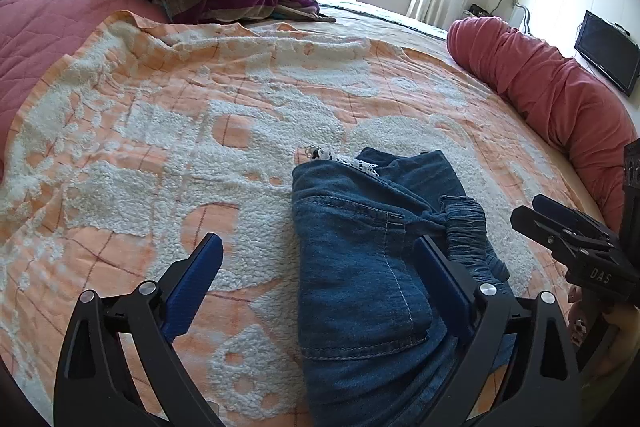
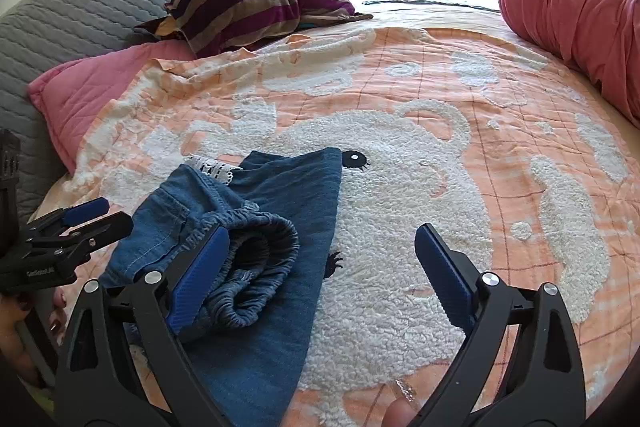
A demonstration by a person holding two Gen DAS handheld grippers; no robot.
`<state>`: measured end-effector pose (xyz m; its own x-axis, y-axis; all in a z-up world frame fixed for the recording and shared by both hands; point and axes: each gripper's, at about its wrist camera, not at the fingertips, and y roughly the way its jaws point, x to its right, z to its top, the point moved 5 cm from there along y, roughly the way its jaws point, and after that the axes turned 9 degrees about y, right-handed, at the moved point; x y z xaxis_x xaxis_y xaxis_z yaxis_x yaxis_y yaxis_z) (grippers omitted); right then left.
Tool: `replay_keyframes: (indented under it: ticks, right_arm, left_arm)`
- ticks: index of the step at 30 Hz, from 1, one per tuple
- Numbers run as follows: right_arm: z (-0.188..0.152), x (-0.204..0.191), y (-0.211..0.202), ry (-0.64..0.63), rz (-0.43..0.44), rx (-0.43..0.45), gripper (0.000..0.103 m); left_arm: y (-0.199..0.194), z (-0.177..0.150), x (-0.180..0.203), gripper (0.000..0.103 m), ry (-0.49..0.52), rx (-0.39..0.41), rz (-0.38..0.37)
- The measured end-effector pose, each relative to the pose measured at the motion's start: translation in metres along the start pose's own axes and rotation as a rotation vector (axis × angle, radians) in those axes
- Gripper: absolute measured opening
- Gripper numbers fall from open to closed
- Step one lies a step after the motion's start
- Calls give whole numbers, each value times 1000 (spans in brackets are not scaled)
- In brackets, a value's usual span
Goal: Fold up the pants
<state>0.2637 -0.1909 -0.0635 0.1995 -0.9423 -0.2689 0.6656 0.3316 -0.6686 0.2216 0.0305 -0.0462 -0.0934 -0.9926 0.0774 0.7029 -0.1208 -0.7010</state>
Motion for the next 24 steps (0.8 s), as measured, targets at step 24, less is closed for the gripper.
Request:
replay_keyframes:
  ticks: [24]
  right_arm:
    - [-64, -6, -11, 47, 74, -195, 82]
  left_arm:
    - [-10, -51, -4, 97, -90, -98, -108]
